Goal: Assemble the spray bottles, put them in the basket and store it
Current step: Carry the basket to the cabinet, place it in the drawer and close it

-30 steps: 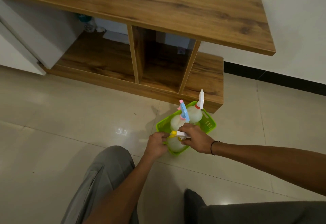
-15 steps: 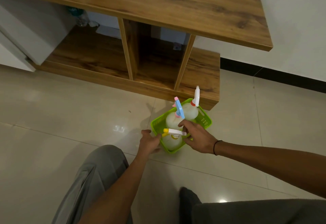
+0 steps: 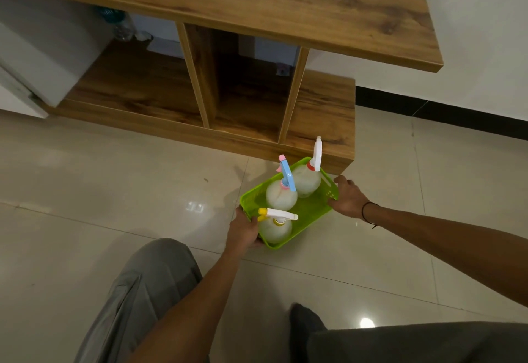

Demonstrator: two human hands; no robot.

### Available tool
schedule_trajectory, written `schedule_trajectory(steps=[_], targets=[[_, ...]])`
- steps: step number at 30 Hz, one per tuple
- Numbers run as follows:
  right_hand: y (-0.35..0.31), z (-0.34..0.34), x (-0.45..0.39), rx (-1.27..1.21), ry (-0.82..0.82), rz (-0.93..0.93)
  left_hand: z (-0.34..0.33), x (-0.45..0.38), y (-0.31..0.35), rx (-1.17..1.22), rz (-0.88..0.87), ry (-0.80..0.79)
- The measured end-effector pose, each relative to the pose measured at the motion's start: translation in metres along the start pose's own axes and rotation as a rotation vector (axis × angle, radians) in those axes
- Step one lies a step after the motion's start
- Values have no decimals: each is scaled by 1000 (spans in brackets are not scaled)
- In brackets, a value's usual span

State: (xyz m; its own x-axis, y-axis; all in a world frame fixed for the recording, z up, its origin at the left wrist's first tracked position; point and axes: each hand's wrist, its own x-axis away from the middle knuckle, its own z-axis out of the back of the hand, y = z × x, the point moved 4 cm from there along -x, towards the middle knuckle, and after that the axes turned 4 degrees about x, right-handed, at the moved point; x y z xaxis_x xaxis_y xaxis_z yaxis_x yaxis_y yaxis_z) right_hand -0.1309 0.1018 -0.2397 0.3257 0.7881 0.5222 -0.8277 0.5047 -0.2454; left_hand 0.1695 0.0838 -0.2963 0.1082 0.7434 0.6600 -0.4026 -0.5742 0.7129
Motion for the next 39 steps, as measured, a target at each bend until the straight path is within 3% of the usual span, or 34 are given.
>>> schedule_trajectory(steps=[6,12,23,29,39], targets=[[-4,-7,-16,-221,-102,-52,4,-2,7,-110,-10,17],[-1,-10,-23,-275,-199,-81,10,-3,12,-170,-15,10],[-12,-6,-15,-330,-194,-79,25,0,21,-132,28,11],[-57,54,59,-349,-272,-99,67,79,70,-83,75,-5],[-162,195,211,-483,-470,-101,203,254,208,-291,-4,-48]])
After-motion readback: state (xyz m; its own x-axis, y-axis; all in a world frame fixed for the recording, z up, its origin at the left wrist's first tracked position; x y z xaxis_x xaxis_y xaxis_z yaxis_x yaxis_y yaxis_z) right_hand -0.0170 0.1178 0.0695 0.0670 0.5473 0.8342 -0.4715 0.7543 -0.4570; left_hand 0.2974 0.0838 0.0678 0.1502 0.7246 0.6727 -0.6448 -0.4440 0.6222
